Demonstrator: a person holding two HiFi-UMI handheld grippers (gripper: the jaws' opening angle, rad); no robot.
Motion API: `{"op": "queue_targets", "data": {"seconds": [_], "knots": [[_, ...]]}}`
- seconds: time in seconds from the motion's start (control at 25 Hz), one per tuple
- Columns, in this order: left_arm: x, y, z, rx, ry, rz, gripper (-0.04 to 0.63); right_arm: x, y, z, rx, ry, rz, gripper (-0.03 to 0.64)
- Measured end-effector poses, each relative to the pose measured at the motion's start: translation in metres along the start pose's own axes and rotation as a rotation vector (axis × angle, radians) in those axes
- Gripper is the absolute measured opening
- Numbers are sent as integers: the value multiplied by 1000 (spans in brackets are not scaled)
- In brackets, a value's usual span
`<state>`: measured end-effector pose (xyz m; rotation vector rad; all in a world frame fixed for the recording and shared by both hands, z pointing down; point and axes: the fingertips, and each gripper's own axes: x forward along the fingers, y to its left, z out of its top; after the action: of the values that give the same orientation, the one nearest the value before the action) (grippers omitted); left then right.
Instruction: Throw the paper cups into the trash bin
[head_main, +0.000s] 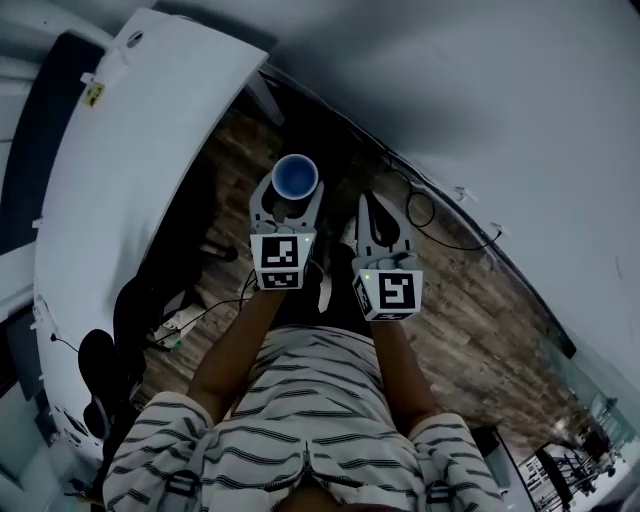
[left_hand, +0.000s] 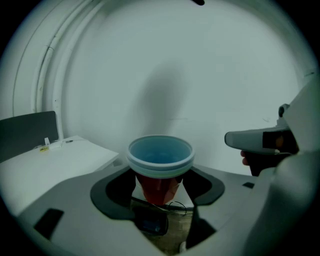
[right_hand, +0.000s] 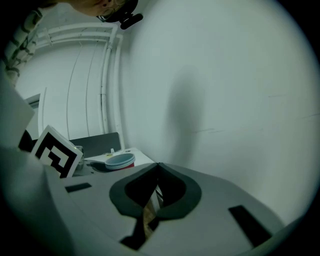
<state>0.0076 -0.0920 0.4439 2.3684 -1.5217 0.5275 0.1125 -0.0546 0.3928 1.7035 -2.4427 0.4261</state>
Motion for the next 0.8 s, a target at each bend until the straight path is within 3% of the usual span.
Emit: {"op": "queue_targets", "data": {"seconds": [0.56,0.8], "knots": [[87,2,-106,-5,168,11,309,47,-41,-96,60,116,-6,9],[123,-8,-152,-18,225,-18,308,65,-59,-135,66,155,-12,9]]}}
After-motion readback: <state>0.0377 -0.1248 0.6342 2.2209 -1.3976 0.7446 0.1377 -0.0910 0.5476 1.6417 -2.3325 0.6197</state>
